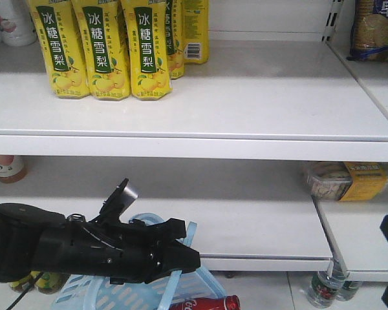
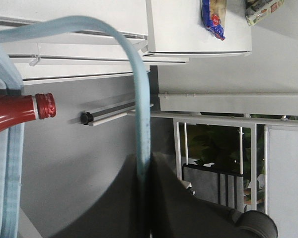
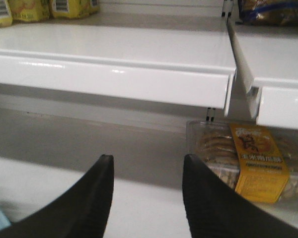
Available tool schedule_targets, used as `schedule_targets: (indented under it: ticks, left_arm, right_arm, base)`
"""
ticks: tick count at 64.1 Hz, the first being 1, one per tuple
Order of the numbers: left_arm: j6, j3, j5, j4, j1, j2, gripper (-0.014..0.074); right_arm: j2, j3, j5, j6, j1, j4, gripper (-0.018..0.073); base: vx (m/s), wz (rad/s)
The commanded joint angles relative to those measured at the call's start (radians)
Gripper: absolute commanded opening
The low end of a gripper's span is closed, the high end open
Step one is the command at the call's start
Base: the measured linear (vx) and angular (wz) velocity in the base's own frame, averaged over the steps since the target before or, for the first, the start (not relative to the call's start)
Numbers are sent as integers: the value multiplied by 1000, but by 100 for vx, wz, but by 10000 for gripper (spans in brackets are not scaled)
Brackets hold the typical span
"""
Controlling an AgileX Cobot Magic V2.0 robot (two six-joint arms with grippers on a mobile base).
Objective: Place coke in basket with both arms
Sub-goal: 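Withdraw the right gripper away from the basket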
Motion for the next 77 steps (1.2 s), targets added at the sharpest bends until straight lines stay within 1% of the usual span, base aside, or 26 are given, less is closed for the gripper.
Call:
schedule_targets:
  ticks: [1,11,19,22,26,31,35,37,47,77]
  left_arm:
    - [9,-32,69,-104,-4,-46,-6]
    - [9,-32,69,-104,-4,-46,-6]
    - [9,-32,69,-104,-4,-46,-6]
    - [9,-32,69,-104,-4,-46,-6]
    - [9,-32,69,-104,-4,-46,-6]
    - [9,-32,69,-104,-4,-46,-6]
    - [9,-32,69,-104,-4,-46,-6]
    - [9,-32,69,-104,-4,-46,-6]
    - [9,-32,69,-104,-4,-46,-6]
    - [9,-32,69,-104,-4,-46,-6]
  right_arm:
    - [3,26,-6,-53,-5,57,319]
    - [3,50,-38,-53,-5,101,318]
    - [3,50,-42,-53,-5,102,316]
    - [3,50,-42,-60,-5,102,301]
    - [3,50,-42,-78,-5,102,249]
    - [3,50,-42,-92,-5,102,139]
    - [3,50,-50,-94,-5,102,20]
    - [3,50,-55,-92,-5,106,-17]
    - [3,50,-64,-72,-5,139,-10]
    - [3,50,-64,-72,-5,139,-10]
  base:
    - [0,0]
    - [0,0]
    - [0,0]
    - [0,0]
    - [0,0]
    - [0,0]
    - [0,0]
    - [0,0]
    - [0,0]
    - [0,0]
